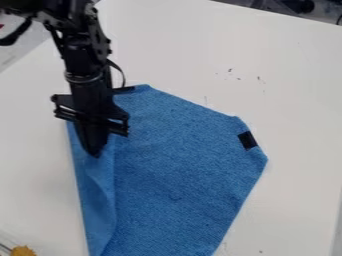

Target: Fold the blue cloth from bottom left to top right

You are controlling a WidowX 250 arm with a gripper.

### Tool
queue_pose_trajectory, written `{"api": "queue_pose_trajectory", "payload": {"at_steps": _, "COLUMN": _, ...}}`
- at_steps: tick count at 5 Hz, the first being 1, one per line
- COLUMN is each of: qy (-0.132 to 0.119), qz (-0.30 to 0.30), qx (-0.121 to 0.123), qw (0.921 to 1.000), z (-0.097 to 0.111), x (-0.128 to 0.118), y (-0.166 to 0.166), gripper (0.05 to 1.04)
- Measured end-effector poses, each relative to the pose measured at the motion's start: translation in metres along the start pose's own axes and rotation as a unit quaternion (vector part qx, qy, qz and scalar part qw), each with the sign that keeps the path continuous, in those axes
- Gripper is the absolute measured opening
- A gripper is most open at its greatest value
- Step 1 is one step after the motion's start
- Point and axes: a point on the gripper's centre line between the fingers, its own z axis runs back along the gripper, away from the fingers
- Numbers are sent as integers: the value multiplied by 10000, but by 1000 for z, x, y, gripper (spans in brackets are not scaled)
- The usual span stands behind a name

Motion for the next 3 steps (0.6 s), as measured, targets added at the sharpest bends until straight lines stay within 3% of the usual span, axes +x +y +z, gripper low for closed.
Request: {"api": "queue_pose_trajectory", "payload": {"at_steps": 3, "qy": -10, "qz": -397, "qx": -175, "qw": 9991, "z": -12, "x": 28, "y": -13, "gripper": 58}}
